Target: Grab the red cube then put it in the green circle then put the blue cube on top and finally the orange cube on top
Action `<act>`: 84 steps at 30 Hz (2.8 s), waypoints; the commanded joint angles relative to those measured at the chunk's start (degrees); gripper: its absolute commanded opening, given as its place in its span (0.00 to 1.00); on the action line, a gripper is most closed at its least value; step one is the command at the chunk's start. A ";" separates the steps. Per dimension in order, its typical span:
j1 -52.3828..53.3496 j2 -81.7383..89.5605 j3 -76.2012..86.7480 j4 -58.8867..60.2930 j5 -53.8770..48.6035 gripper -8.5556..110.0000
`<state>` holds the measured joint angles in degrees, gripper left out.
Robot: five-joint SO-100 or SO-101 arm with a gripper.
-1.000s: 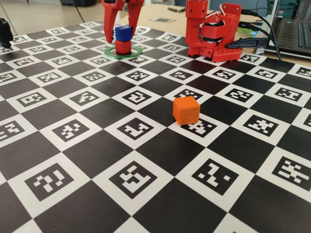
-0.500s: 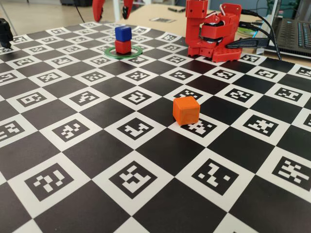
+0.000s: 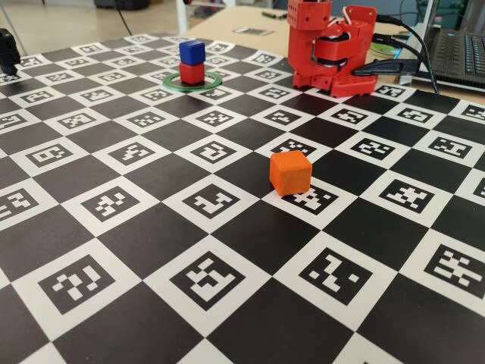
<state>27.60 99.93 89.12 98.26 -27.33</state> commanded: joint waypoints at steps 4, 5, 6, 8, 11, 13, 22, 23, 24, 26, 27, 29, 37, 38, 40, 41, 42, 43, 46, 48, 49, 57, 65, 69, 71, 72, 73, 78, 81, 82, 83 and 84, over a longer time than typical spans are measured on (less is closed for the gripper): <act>-25.66 4.48 -0.44 0.62 16.00 0.47; -28.56 4.22 -0.18 -0.26 18.81 0.47; -31.29 4.04 0.18 -1.32 21.53 0.47; -36.39 3.87 1.05 -3.78 26.02 0.47; -42.01 2.90 0.79 -6.24 34.98 0.47; -45.35 1.23 -0.88 -6.68 41.40 0.47; -54.76 -7.82 -7.82 -8.61 55.20 0.47; -55.11 -8.96 -8.61 -9.49 55.37 0.47; -55.46 -10.20 -9.58 -10.20 55.46 0.47; -55.72 -13.45 -12.13 -10.63 56.07 0.46; -55.72 -15.12 -13.45 -10.63 56.43 0.46; -55.63 -17.93 -15.21 -10.72 57.74 0.46; -54.32 -25.75 -14.94 -13.71 61.44 0.47; -54.14 -26.37 -14.41 -14.33 61.70 0.47; -53.96 -27.33 -13.18 -16.08 62.14 0.48; -53.96 -27.60 -12.39 -17.14 62.40 0.48; -53.96 -27.86 -11.43 -18.46 62.67 0.48; -53.96 -28.13 -10.55 -19.51 62.75 0.48; -54.14 -29.00 -8.44 -21.88 63.19 0.48; -54.49 -29.62 -7.03 -23.20 63.46 0.48; -54.49 -30.06 -6.42 -23.99 63.54 0.48; -53.70 -31.29 -2.72 -29.00 63.46 0.48; -53.09 -31.46 -2.55 -29.97 66.53 0.48; -53.09 -31.38 -2.55 -29.88 71.81 0.48; -53.09 -31.38 -2.64 -30.06 74.36 0.48; -53.09 -31.38 -2.64 -30.50 75.59 0.48; -53.09 -31.38 -2.64 -30.76 76.99 0.48; -53.44 -31.46 -2.11 -32.87 82.09 0.47; -53.26 -31.73 -1.76 -33.93 82.79 0.46; -53.09 -31.73 -1.49 -34.28 82.97 0.46; -53.09 -31.73 -1.32 -34.54 83.06 0.45; -52.91 -31.73 -1.05 -34.80 83.23 0.45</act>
<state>-25.93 66.71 88.42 63.98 55.37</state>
